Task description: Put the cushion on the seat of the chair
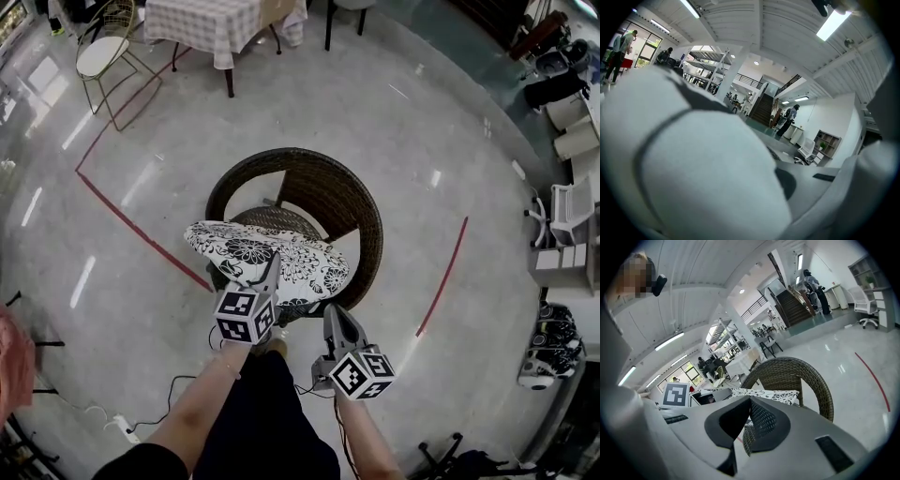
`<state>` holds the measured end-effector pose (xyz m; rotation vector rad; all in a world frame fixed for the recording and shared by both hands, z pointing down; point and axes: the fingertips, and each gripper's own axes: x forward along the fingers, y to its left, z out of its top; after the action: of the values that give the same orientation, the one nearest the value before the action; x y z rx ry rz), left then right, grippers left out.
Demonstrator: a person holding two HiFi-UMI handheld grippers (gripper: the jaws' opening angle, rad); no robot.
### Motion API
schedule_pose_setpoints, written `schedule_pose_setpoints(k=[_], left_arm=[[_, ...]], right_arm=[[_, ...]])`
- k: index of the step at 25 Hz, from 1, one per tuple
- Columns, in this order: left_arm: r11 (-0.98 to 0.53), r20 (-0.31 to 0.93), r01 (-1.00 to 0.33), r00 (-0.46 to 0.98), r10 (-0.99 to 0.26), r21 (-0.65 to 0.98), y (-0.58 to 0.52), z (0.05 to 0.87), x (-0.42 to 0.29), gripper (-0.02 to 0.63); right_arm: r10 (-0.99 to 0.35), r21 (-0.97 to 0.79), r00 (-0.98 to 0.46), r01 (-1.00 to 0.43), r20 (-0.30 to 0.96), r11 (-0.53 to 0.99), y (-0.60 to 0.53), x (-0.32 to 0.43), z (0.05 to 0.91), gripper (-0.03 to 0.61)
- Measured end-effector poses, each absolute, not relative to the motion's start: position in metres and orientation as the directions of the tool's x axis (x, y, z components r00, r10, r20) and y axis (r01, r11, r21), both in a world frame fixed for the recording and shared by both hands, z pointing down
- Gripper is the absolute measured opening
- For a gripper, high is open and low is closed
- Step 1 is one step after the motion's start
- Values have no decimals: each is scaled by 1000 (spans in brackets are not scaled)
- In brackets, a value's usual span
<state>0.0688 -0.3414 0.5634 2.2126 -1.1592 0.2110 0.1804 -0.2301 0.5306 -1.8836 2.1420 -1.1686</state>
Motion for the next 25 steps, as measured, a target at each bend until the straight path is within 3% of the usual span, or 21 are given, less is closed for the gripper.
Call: schedule_pose_setpoints(k=[12, 25], left_arm=[[-438, 364, -779, 607, -706, 449, -379, 575, 82, 17], [-404, 489, -789, 608, -625, 463, -318, 713, 108, 18]], right_arm=[[-873, -569, -245, -821, 421, -44, -253, 194, 550, 23], [-806, -572, -278, -816, 522, -89, -227, 191, 633, 23]])
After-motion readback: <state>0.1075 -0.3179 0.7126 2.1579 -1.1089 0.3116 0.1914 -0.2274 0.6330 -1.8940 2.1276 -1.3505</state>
